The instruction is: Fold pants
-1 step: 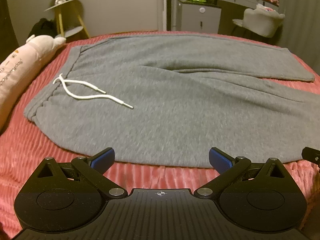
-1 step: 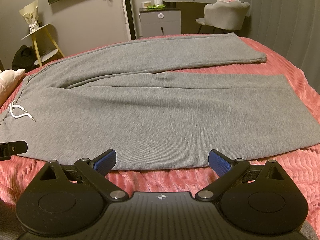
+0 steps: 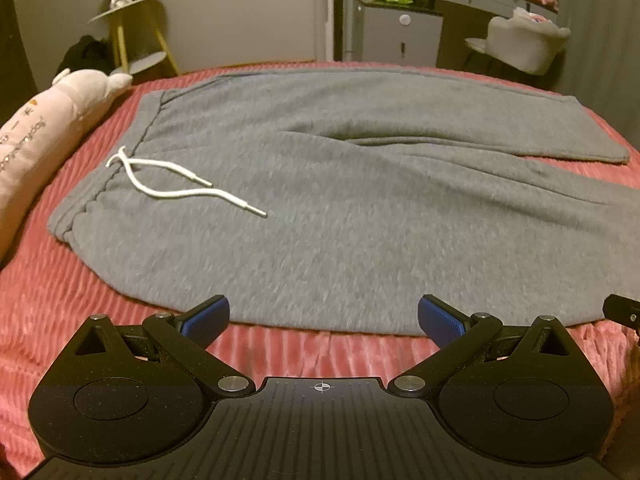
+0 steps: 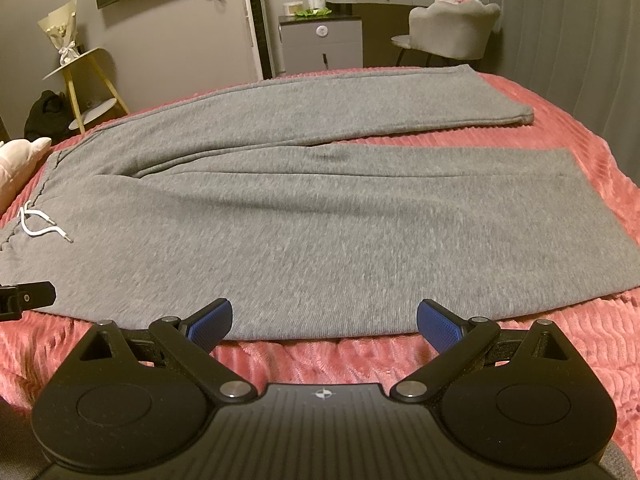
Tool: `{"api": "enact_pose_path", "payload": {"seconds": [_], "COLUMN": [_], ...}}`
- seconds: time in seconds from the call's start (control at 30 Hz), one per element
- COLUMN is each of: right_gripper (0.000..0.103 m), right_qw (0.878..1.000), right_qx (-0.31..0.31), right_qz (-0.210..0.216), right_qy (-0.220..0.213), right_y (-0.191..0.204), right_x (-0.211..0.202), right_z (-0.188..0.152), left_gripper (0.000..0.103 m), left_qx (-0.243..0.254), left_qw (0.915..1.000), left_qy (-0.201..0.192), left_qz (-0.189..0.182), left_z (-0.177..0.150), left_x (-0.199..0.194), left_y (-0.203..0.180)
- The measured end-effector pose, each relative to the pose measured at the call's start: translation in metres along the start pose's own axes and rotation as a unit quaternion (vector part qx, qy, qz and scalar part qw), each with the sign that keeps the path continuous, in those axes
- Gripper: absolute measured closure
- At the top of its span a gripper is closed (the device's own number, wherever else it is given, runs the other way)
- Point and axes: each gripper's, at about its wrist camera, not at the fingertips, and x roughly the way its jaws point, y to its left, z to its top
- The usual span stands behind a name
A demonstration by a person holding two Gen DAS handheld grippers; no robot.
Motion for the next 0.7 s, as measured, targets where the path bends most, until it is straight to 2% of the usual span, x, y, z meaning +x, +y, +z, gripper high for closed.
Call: {"api": "enact_pose_path", "payload": {"seconds": [0.17, 0.27, 0.33, 0.4, 0.47, 0.57, 0.63, 0.7], "right_gripper": [0.004, 0.004, 0.004, 0.004, 0.004, 0.004, 0.004, 0.004], "right_qw": [0.999, 0.998, 0.998, 0.997, 0.994, 0.982, 0.978, 0.984], "right_qx": [0.020, 0.043, 0.058, 0.062, 0.045, 0.019, 0.017, 0.026], "right_qz": [0.024, 0.032, 0.009, -0.027, -0.086, -0.151, -0.155, -0.134], "right_qy": [0.020, 0.027, 0.032, 0.043, 0.057, 0.113, 0.137, 0.110], "right_y": [-0.009, -0.024, -0.036, -0.050, -0.063, -0.081, -0.091, -0.100], "right_x": [0.006, 0.012, 0.023, 0.042, 0.067, 0.114, 0.136, 0.137], "right_z": [0.007, 0.023, 0.040, 0.058, 0.071, 0.076, 0.068, 0.060], "left_gripper": [0.000, 0.000, 0.000, 0.000, 0.000, 0.000, 0.000, 0.000], "left_qx": [-0.002, -0.006, -0.011, -0.023, -0.038, -0.071, -0.091, -0.106], "left_qw": [0.9999, 0.9992, 0.9989, 0.9990, 0.9984, 0.9958, 0.9934, 0.9901], "left_qy": [0.012, 0.039, 0.046, 0.035, 0.021, 0.005, -0.003, -0.009], "left_qz": [-0.011, -0.007, 0.002, 0.018, 0.037, 0.057, 0.070, 0.092], "left_z": [0.006, 0.024, 0.041, 0.062, 0.087, 0.124, 0.141, 0.152], "left_x": [-0.003, 0.002, 0.009, 0.016, 0.028, 0.054, 0.078, 0.105], "left_y": [0.003, 0.004, 0.003, 0.002, -0.001, -0.006, -0.009, -0.012]}}
